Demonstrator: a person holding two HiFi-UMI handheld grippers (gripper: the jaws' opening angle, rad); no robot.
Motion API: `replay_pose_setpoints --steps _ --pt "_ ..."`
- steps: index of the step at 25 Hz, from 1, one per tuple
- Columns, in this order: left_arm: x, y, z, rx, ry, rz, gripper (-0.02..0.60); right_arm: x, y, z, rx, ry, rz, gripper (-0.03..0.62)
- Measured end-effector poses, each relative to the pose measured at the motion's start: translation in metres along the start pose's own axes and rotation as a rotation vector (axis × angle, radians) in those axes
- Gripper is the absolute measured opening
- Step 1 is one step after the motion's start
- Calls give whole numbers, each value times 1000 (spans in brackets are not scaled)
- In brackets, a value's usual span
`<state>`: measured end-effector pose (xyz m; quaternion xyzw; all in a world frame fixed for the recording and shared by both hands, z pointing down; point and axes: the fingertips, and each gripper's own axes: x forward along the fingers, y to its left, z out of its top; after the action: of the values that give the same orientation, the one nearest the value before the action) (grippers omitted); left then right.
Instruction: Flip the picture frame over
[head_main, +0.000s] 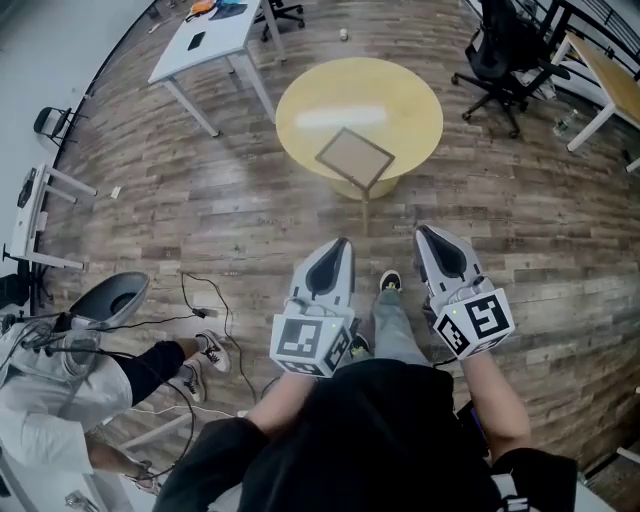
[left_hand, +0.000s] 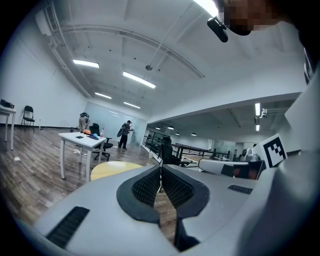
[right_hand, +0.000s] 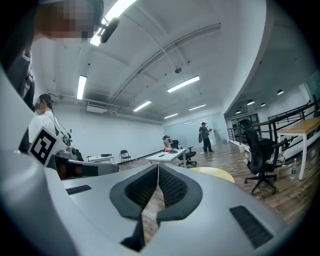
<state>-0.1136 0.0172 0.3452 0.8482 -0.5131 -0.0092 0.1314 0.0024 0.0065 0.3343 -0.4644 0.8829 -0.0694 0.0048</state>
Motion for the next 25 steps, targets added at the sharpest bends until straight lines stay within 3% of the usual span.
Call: replay_pose_setpoints --steps 14,19,25 --pt "215 34 35 26 7 50 29 136 -165 14 -68 47 84 18" --pt "260 56 26 21 30 104 29 173 -198 -6 -102 99 132 18" --pt "290 102 5 30 72 161 29 219 -207 -55 -161 216 196 18"
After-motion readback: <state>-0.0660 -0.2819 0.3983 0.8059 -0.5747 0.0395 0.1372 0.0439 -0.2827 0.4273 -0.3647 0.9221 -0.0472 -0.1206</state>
